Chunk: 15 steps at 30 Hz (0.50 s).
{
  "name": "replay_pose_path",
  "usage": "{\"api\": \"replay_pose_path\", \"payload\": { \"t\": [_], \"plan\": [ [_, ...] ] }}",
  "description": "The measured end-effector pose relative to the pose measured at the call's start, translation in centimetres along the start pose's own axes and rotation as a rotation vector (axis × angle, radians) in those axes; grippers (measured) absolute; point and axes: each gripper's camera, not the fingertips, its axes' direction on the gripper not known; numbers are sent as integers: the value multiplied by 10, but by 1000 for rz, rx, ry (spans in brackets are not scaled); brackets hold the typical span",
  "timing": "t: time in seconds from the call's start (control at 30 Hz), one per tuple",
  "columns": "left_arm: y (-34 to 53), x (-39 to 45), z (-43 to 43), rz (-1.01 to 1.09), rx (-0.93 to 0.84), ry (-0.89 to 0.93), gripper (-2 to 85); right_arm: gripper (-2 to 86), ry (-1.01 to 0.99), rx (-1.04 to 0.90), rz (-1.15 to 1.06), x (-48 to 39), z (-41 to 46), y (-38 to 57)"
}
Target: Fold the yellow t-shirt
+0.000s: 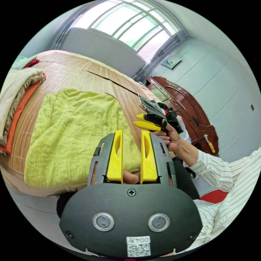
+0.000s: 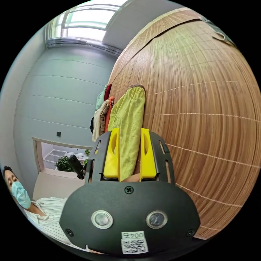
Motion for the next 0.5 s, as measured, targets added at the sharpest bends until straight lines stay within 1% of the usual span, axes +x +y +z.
{"api": "replay_pose_path", "payload": {
  "t": [0.07, 0.2, 0.37, 0.5],
  "plan": [
    [-8, -16, 6, -39, 14, -47, 93, 128, 8, -34, 21, 22, 0, -11],
    [-11, -71, 17, -206, 18, -39, 86, 130, -17, -106, 44, 55, 0, -18],
    [8, -105, 34, -332, 17, -23, 75, 123, -111, -83, 60, 93, -10, -12],
    [24, -112, 50, -381, 37, 11, 68, 115, -109, -79, 39, 106, -12, -6]
  ]
}}
